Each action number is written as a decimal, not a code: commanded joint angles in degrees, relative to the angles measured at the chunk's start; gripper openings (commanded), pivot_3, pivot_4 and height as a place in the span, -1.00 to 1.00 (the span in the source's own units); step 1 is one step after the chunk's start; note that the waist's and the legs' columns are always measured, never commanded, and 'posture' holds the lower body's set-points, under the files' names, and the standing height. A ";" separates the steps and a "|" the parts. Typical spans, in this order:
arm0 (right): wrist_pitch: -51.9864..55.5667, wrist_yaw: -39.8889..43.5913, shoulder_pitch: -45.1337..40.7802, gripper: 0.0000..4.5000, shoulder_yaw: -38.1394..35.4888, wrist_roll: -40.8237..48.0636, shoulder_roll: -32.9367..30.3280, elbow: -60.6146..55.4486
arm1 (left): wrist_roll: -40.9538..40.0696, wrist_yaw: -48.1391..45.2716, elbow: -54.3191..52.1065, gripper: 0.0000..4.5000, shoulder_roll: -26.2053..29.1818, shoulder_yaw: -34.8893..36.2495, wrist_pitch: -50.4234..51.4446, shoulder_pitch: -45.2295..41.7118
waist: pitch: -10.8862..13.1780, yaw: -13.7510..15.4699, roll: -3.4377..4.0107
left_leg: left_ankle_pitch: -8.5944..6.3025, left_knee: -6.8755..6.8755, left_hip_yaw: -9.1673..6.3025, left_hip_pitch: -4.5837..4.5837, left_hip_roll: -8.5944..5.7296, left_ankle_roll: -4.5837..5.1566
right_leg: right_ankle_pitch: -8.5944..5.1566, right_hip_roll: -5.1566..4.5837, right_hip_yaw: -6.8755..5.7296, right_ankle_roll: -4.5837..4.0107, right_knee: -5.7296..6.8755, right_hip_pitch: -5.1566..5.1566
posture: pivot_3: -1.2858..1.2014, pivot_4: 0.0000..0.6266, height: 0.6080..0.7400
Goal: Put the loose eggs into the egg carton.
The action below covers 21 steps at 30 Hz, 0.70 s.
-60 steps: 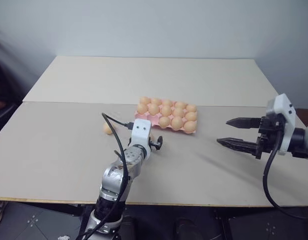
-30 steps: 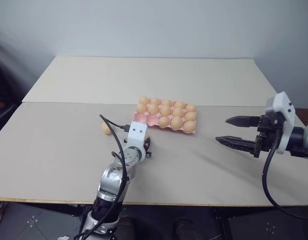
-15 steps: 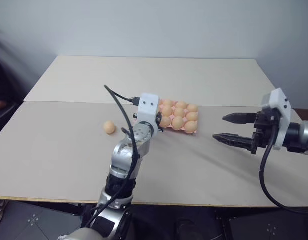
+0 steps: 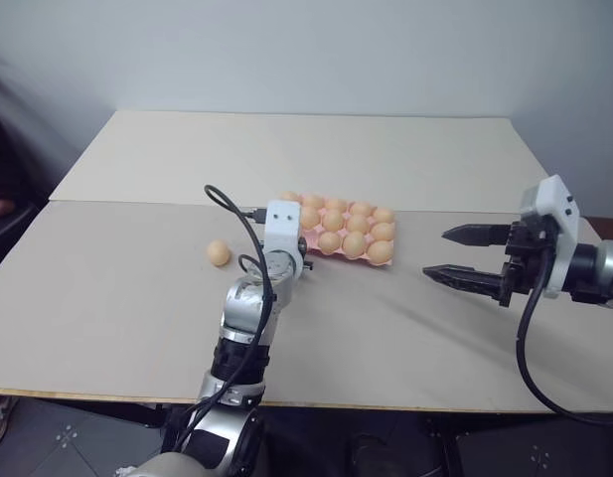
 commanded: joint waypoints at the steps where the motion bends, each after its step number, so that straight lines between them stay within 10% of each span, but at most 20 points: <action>1: -1.05 -0.35 0.23 1.00 -2.25 0.38 -0.36 -1.85 | -0.17 -0.35 0.00 -0.35 -2.24 -0.80 -0.83 -3.48 | 0.00 0.02 0.00 | 0.00 0.00 0.00 0.00 0.00 -0.01 | 0.00 0.00 0.00 0.00 0.00 0.00 | 0.03 -0.52 1.00; 21: -1.17 -1.47 1.27 1.00 -1.93 0.52 -0.06 -2.58 | -0.70 -1.25 -0.46 -0.35 -2.95 -2.85 0.62 -3.97 | 0.00 0.04 0.00 | 0.03 0.00 0.00 -0.01 0.00 -0.06 | 0.00 0.00 0.00 0.00 0.00 0.00 | 0.03 -0.52 1.00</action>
